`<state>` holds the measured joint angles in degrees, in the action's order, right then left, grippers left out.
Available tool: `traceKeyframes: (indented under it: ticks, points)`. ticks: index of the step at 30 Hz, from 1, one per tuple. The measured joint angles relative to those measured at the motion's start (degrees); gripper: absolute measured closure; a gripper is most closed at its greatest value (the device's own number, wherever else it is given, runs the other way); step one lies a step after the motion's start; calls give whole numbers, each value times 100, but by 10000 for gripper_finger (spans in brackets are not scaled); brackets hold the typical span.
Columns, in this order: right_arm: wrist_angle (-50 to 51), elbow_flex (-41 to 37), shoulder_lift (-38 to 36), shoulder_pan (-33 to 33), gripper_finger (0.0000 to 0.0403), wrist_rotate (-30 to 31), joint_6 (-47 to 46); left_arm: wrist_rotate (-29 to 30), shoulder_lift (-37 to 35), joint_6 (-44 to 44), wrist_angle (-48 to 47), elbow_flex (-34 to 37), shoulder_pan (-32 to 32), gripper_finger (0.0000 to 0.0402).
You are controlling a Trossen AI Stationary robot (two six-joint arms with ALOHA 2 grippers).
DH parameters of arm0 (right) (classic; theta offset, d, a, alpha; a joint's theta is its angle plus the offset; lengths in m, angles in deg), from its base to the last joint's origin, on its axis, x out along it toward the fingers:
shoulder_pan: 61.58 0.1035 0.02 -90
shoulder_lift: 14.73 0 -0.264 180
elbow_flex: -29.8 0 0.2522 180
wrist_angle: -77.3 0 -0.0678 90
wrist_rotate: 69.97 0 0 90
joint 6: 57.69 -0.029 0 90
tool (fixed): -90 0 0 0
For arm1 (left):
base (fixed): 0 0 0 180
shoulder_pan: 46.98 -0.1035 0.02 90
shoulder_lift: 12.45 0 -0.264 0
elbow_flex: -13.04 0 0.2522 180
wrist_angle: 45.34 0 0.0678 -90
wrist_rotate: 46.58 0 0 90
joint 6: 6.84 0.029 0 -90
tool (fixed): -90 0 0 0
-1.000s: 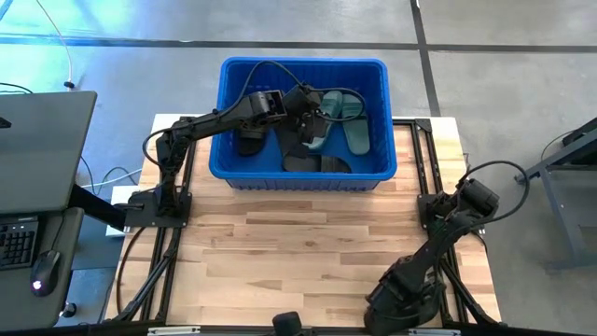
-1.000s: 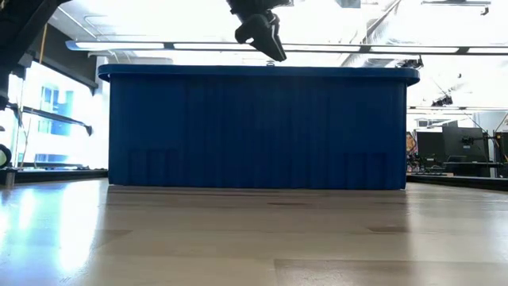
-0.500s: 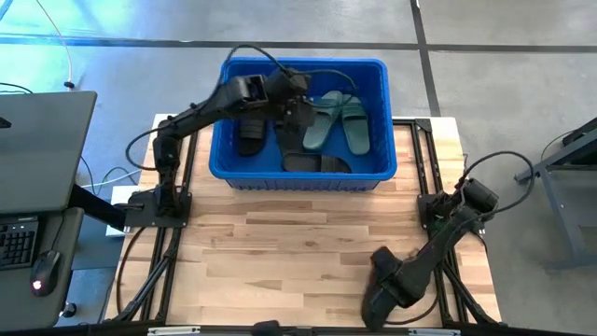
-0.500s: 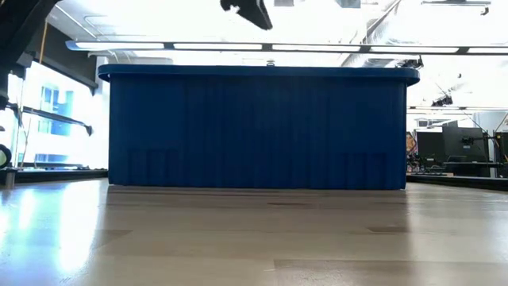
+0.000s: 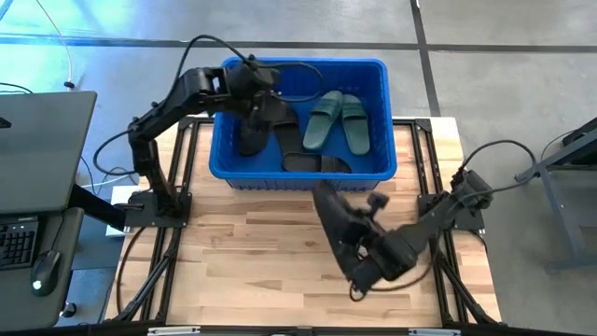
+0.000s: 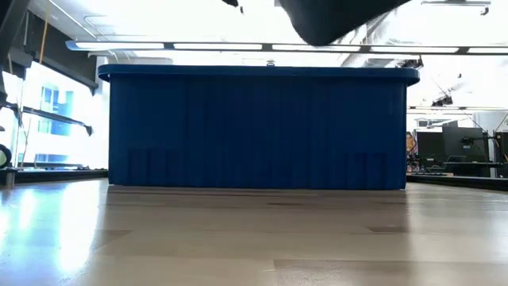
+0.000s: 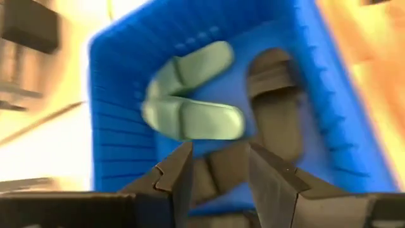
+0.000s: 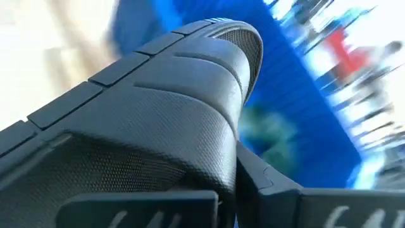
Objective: Pick and place slides into bin
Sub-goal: Put the black slide into the blue container
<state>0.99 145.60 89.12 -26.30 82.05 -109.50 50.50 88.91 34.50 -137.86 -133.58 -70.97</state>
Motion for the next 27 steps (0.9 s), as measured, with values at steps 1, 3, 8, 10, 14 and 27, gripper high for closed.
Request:
traceKeyframes:
  ticks: [1, 3, 8, 10, 14, 27]
  points:
    - [13, 54, 0, -130, 402, 343, 330, -113, -26, -99, -114, 0, 0, 273]
    - [1, 175, 0, -447, 402, 977, 930, -244, -70, -152, -325, 2, 0, 273]
    - [-21, 451, -2, -1502, 402, 1653, 2039, -252, -193, -413, -462, 2, 0, 273]
    - [-75, 560, -2, -2080, 402, 1651, 2418, -248, -226, -413, -467, 2, 0, 273]
    - [-561, 678, -2, -3291, 402, 1295, 3362, -137, -307, -413, -532, 2, 0, 273]
    - [-6957, -603, -2, -5599, 403, -2592, 7403, 175, -319, -589, -1031, 2, 0, 273]
